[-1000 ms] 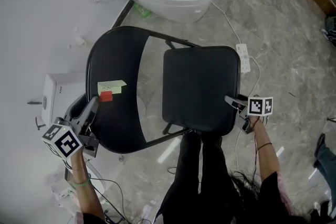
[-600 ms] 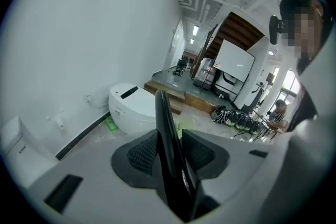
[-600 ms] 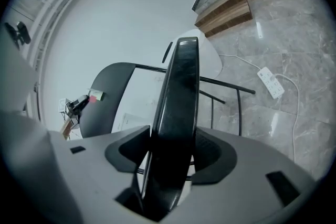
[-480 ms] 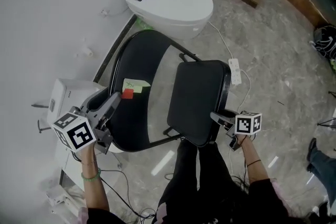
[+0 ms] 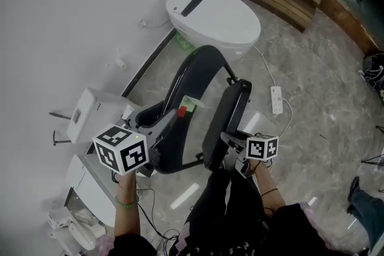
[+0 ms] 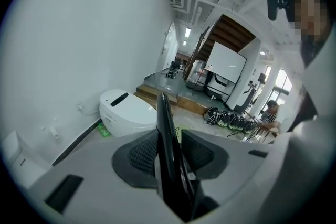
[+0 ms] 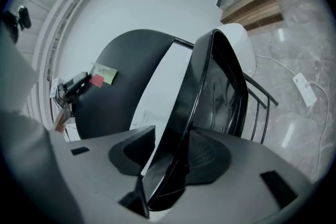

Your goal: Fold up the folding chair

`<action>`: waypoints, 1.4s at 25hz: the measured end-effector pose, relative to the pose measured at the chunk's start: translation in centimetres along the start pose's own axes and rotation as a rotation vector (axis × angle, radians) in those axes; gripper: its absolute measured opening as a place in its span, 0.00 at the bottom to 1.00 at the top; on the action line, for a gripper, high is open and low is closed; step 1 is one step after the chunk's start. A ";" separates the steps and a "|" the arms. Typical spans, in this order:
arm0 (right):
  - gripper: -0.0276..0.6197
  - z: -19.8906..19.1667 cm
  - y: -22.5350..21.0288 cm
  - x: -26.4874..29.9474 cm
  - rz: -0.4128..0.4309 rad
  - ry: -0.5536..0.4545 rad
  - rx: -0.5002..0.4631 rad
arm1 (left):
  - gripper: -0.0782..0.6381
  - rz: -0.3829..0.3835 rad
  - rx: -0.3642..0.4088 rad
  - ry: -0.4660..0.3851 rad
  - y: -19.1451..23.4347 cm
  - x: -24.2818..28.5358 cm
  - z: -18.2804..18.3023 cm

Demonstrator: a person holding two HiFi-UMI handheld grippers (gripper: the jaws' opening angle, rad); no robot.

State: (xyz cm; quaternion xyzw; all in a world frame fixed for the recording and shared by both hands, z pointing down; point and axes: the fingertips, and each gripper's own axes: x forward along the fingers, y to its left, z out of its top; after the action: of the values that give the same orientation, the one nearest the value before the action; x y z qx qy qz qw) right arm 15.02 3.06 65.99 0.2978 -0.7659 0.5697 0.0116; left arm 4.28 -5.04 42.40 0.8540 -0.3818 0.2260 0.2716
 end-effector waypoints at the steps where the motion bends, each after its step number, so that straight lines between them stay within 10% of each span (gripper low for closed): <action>1: 0.31 0.3 0.4 0.9 -0.002 -0.001 -0.004 | 0.30 0.006 0.011 0.001 -0.4 0.0 0.2; 11: 0.22 1.8 3.1 7.7 -0.050 -0.002 0.050 | 0.30 0.009 0.009 0.002 -1.3 -0.5 0.9; 16: 0.22 1.8 3.1 9.3 -0.052 0.059 0.020 | 0.30 0.165 0.145 0.055 -0.6 -0.2 0.1; 21: 0.22 1.6 3.1 9.6 -0.046 0.094 0.025 | 0.28 -0.007 -0.053 -0.016 0.2 -0.6 0.5; 26: 0.22 1.6 4.5 12.0 -0.068 0.112 0.043 | 0.28 0.096 0.167 0.098 3.5 -1.9 0.1; 31: 0.21 1.5 3.9 11.9 -0.050 0.097 0.068 | 0.28 -0.042 -0.022 0.039 4.3 -1.6 -0.1; 35: 0.20 1.4 4.3 12.7 -0.051 0.105 0.072 | 0.28 -0.044 -0.020 0.051 5.7 -2.2 -0.3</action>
State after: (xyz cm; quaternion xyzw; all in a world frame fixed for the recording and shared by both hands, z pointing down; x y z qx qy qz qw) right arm 3.05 -3.05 66.34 0.2872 -0.7355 0.6111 0.0556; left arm -1.54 -6.94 42.97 0.8535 -0.3583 0.2378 0.2944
